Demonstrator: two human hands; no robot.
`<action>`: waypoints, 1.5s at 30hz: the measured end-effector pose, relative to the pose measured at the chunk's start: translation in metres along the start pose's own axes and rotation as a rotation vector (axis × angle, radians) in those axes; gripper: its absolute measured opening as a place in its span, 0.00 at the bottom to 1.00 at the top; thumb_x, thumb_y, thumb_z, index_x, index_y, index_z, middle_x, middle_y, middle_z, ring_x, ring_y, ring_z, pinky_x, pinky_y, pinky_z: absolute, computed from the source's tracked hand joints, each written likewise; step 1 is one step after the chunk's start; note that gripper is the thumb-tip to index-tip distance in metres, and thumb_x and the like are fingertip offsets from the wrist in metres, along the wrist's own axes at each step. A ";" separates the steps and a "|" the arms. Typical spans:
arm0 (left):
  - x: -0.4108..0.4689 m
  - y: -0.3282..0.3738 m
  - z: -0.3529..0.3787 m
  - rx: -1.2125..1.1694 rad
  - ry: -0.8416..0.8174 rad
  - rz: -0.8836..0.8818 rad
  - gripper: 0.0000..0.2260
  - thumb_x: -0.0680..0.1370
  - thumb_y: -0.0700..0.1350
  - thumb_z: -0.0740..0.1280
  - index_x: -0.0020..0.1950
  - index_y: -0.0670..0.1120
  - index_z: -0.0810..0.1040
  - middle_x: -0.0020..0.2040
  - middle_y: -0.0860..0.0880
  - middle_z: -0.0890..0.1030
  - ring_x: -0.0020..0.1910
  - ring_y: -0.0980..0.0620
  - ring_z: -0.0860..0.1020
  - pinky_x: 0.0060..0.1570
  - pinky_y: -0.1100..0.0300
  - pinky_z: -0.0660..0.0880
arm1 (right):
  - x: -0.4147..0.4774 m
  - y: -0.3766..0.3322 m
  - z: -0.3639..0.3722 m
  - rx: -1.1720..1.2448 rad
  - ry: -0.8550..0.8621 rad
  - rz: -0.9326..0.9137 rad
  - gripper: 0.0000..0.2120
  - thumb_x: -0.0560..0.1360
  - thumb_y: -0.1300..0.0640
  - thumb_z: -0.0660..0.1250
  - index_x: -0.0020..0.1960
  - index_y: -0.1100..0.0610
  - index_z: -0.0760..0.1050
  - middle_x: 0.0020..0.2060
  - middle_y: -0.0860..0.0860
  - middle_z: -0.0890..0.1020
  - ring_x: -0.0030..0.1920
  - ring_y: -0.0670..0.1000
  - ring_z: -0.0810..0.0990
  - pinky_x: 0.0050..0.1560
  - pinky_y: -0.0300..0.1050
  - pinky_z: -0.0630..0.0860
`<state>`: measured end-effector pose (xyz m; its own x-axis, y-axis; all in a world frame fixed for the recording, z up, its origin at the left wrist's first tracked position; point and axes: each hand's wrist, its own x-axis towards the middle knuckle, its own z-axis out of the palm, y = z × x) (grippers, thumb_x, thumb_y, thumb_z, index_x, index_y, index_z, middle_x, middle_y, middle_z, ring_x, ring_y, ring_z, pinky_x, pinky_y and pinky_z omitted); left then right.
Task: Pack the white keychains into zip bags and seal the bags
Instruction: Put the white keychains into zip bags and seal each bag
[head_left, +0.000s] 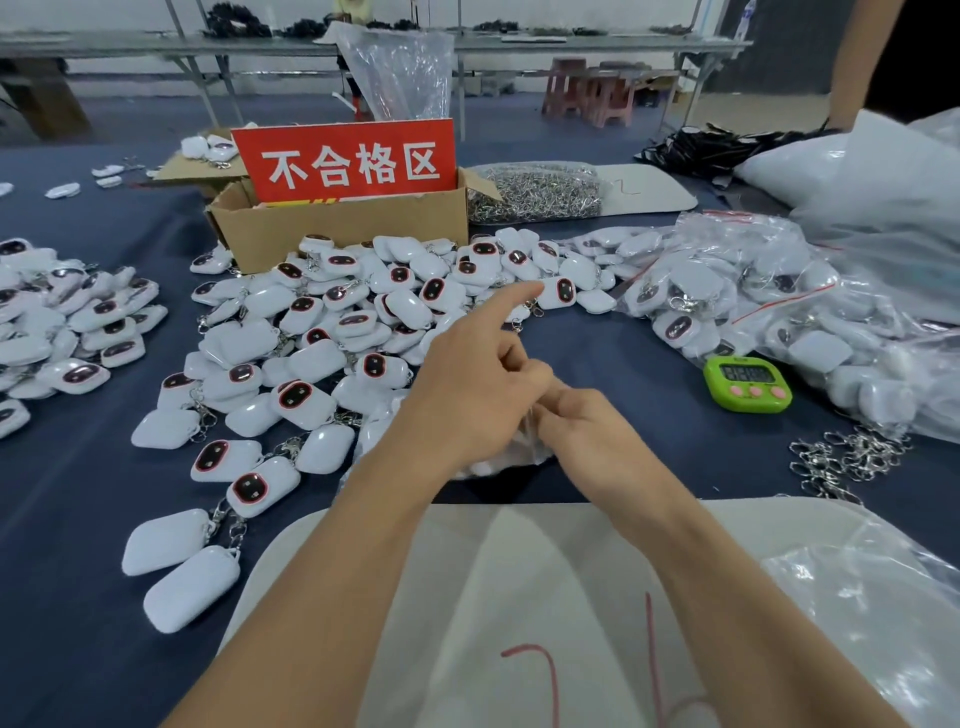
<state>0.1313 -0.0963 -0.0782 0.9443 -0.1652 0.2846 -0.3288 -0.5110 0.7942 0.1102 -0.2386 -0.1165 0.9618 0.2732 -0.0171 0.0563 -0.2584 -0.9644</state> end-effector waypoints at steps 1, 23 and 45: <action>0.001 0.000 -0.003 -0.041 0.005 -0.002 0.31 0.73 0.36 0.68 0.75 0.57 0.72 0.33 0.49 0.80 0.29 0.59 0.72 0.34 0.70 0.70 | -0.001 -0.001 -0.002 0.097 0.030 -0.002 0.13 0.79 0.62 0.62 0.53 0.53 0.85 0.57 0.46 0.85 0.61 0.47 0.82 0.63 0.37 0.76; 0.005 -0.009 -0.030 -0.507 0.033 -0.230 0.16 0.70 0.47 0.75 0.58 0.52 0.86 0.52 0.50 0.85 0.51 0.56 0.80 0.56 0.62 0.74 | -0.015 -0.021 -0.011 -0.043 0.478 -0.394 0.16 0.75 0.64 0.70 0.46 0.41 0.85 0.40 0.42 0.87 0.41 0.46 0.86 0.44 0.44 0.82; 0.002 -0.002 -0.047 -0.737 0.047 -0.188 0.09 0.64 0.51 0.76 0.36 0.47 0.88 0.37 0.48 0.84 0.40 0.52 0.78 0.48 0.64 0.77 | -0.018 -0.026 -0.026 0.389 0.557 -0.381 0.06 0.73 0.50 0.74 0.41 0.51 0.86 0.31 0.48 0.83 0.33 0.47 0.76 0.39 0.36 0.75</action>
<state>0.1328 -0.0562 -0.0540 0.9892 -0.0869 0.1182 -0.1021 0.1716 0.9799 0.0984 -0.2610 -0.0844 0.8936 -0.2546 0.3696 0.4106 0.1314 -0.9023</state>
